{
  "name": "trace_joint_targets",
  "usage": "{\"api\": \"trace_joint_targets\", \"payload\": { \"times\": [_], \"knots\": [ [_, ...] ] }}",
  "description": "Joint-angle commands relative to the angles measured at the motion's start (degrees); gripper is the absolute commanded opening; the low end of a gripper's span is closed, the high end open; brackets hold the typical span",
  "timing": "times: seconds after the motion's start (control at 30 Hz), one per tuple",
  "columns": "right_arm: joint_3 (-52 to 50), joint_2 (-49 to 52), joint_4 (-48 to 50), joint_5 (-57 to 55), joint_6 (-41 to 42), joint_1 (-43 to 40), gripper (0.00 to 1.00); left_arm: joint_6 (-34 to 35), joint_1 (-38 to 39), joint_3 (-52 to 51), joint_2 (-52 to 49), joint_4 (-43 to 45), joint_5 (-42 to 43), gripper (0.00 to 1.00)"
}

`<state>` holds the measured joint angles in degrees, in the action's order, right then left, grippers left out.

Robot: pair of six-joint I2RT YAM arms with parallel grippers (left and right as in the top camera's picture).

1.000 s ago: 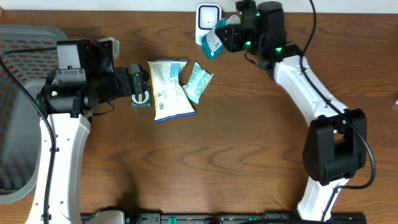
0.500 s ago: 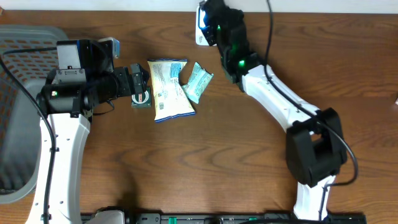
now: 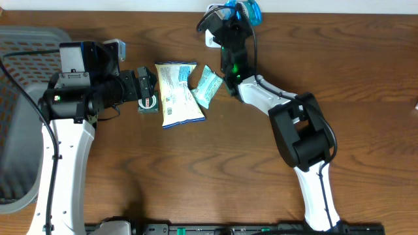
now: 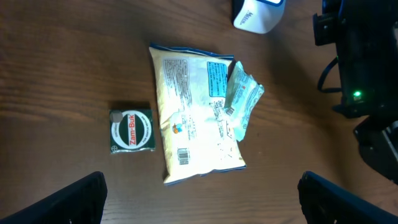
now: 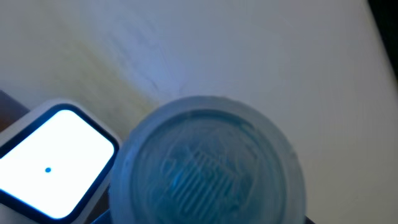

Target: Scan the item barcode

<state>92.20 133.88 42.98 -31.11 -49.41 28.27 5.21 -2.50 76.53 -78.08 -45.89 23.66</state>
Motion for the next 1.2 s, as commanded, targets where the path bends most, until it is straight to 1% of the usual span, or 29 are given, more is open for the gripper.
{"api": "trace_joint_targets", "payload": {
  "times": [0.0,0.13,0.27,0.5,0.57,0.7,0.8,0.9,1.03,1.17],
  "knots": [
    [1.92,-0.87,2.89,-0.28,-3.1,1.49,0.01,-0.92,0.07,0.09,-0.15,0.02,-0.42,0.98],
    [2.43,-0.85,1.46,2.6,-0.63,2.67,0.01,-0.92,0.07,0.09,-0.15,0.02,-0.42,0.98],
    [2.43,-0.61,-2.71,6.21,0.09,3.76,0.01,-0.92,0.07,0.09,-0.15,0.02,-0.42,0.98],
    [2.45,0.02,-0.35,5.07,-3.19,3.91,0.01,-0.92,0.07,0.09,-0.15,0.02,-0.42,0.98],
    [2.51,0.02,1.44,3.5,-4.52,3.91,0.01,-0.92,0.07,0.09,-0.15,0.02,-0.42,0.98],
    [2.54,-0.07,4.83,0.37,-4.37,3.52,0.01,-0.92,0.07,0.09,-0.15,0.04,-0.42,0.98],
    [2.54,-0.52,4.76,-2.21,-1.64,3.04,0.01,-0.92,0.07,0.09,-0.15,0.02,-0.42,0.98],
    [2.54,-1.33,3.85,-7.21,1.64,2.03,0.01,-0.92,0.07,0.09,-0.15,0.02,-0.42,0.98],
    [2.54,-1.9,3.65,-13.49,2.75,-0.17,0.01,-0.92,0.07,0.09,-0.15,0.02,-0.42,0.98],
    [2.54,-2.89,2.14,-18.1,4.74,-4.13,0.01,-0.92,0.07,0.09,-0.15,0.02,-0.42,0.97]
  ]
}}
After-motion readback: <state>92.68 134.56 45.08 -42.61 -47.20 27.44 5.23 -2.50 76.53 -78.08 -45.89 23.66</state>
